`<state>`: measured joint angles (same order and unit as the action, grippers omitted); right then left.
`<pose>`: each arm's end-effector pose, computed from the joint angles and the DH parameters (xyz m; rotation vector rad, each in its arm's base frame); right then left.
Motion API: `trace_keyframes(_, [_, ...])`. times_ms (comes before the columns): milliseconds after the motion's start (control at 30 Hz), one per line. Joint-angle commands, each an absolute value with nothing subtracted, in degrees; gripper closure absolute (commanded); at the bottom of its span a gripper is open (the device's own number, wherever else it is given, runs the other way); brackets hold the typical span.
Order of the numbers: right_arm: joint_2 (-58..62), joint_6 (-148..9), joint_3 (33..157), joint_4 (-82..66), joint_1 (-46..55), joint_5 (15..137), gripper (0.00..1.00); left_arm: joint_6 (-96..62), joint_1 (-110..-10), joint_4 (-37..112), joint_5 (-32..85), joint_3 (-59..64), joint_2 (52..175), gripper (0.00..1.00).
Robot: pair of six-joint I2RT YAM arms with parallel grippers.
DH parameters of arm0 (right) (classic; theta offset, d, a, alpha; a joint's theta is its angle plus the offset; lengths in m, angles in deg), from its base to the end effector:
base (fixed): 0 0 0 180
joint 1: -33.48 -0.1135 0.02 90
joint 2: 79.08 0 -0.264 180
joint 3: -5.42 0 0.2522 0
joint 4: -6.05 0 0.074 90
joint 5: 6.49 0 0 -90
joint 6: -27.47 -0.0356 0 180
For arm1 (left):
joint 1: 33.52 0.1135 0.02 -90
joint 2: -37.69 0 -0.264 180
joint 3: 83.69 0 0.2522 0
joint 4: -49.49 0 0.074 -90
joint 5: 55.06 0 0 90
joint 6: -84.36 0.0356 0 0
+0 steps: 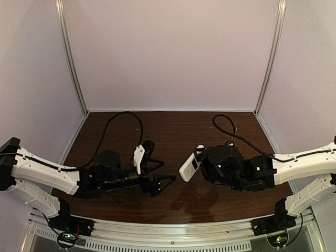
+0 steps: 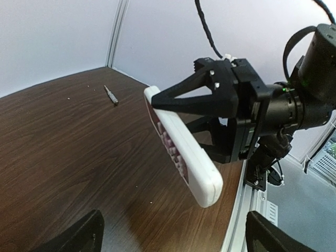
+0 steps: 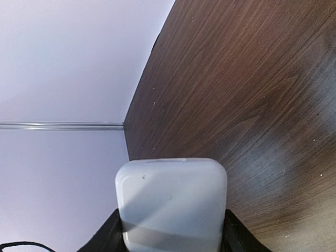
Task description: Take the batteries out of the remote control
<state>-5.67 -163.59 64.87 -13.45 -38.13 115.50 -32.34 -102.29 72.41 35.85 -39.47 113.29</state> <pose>0.1051 0.2562 0.2482 0.9195 2.1158 1.1819 0.1012 -0.2590 0.2218 0.6620 1.7574 -1.1883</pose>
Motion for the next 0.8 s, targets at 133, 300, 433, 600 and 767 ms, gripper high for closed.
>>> trace_keyframes(133, [-4.6,-165.4,68.1,-11.8,-39.8,117.3,1.00,-29.4,-103.8,76.8,37.6,-36.2,119.0,0.09])
trace_keyframes(300, [-2.7,-165.8,69.3,-10.8,-41.1,117.3,1.00,-28.5,-104.9,78.6,38.8,-36.2,119.6,0.10])
trace_keyframes(433, [-1.0,-165.8,70.4,-10.4,-42.1,117.1,1.00,-28.6,-105.2,79.3,40.1,-36.3,120.0,0.12])
trace_keyframes(600, [-0.5,-166.1,70.8,-10.1,-42.7,117.8,1.00,-29.1,-105.2,80.1,40.9,-36.4,120.6,0.22])
trace_keyframes(767, [-0.3,-166.3,70.6,-9.4,-43.0,118.1,1.00,-29.4,-105.2,80.5,41.5,-36.2,121.1,0.49])
